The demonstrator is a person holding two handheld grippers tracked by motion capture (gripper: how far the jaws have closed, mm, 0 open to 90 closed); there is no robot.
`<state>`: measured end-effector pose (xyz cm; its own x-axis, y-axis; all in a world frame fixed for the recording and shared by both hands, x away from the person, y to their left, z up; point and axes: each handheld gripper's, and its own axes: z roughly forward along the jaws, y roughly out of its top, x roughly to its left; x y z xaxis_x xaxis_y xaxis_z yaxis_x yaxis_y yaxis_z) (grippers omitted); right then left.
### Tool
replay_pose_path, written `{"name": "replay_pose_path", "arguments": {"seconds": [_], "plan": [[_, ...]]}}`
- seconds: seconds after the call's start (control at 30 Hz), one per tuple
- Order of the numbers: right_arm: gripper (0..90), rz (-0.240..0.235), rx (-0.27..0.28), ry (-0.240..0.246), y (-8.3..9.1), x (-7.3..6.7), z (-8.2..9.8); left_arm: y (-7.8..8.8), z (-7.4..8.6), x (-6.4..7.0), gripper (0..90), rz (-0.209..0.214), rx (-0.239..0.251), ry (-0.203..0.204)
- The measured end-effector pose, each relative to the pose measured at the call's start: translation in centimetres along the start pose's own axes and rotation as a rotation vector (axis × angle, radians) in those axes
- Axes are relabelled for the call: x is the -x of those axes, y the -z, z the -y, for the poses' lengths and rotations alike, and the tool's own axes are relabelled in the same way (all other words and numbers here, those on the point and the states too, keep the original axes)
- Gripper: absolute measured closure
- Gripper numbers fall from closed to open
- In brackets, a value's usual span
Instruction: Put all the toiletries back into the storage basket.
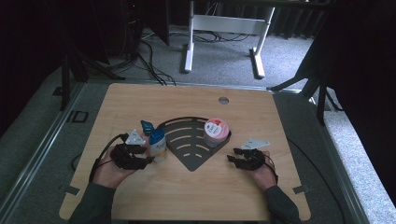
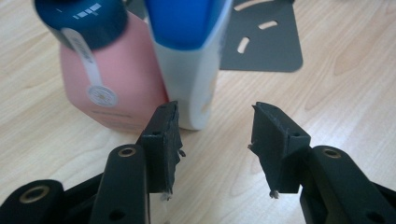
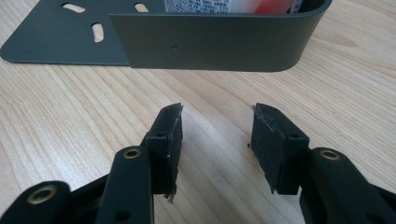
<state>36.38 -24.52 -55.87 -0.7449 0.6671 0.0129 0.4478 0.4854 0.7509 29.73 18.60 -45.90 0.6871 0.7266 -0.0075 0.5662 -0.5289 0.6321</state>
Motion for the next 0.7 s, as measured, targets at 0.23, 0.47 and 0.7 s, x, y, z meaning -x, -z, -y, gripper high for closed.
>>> {"name": "replay_pose_path", "arguments": {"seconds": [0.23,0.47,0.7], "plan": [[52.8,-0.002,-0.001,-0.001,0.0,0.0,0.0,-0.3,-0.8,-0.5,49.4,-0.011,-0.006,-0.005],[52.8,0.0,-0.001,0.001,0.0,0.0,0.0,-0.7,-1.6,-0.9,48.8,-0.01,-0.008,-0.007],[52.7,-0.002,-0.001,0.0,0.0,0.0,0.0,-1.1,-2.5,-0.8,49.4,-0.002,-0.007,-0.02]]}}
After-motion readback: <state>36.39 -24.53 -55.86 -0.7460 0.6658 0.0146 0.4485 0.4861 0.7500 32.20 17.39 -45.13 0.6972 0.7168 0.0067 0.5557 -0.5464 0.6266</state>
